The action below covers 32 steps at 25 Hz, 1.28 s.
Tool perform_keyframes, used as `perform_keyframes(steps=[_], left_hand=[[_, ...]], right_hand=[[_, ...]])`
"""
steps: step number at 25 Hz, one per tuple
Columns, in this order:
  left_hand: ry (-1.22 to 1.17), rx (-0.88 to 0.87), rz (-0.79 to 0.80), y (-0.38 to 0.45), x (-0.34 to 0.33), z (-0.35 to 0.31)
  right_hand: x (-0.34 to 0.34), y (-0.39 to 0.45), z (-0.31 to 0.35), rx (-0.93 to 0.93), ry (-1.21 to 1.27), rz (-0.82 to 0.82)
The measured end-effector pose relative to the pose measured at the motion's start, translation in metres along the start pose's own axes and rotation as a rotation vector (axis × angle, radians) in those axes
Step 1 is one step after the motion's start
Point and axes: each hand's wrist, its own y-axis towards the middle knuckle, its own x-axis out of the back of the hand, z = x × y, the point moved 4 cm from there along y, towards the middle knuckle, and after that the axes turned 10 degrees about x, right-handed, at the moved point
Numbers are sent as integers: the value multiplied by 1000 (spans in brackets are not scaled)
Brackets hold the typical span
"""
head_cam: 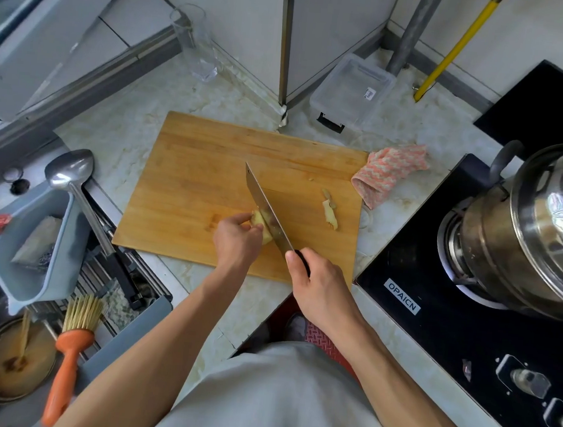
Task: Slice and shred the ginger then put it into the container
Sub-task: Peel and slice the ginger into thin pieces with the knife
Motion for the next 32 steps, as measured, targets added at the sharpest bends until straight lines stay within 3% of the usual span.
perform_keyframes(steps=[13,21,26,32], left_hand=[[-47,56,6,8,-4,2],[-65,66,42,9,-3,4],[-143,97,111,11,-2,7],[-79,-1,72,-1,-3,5]], right_hand=[[-16,23,7,-28,6,45],[-26,28,-17,34,41,-27],[-8,31,-29,-1,58,-90],[23,25,-48,-5,90,-94]])
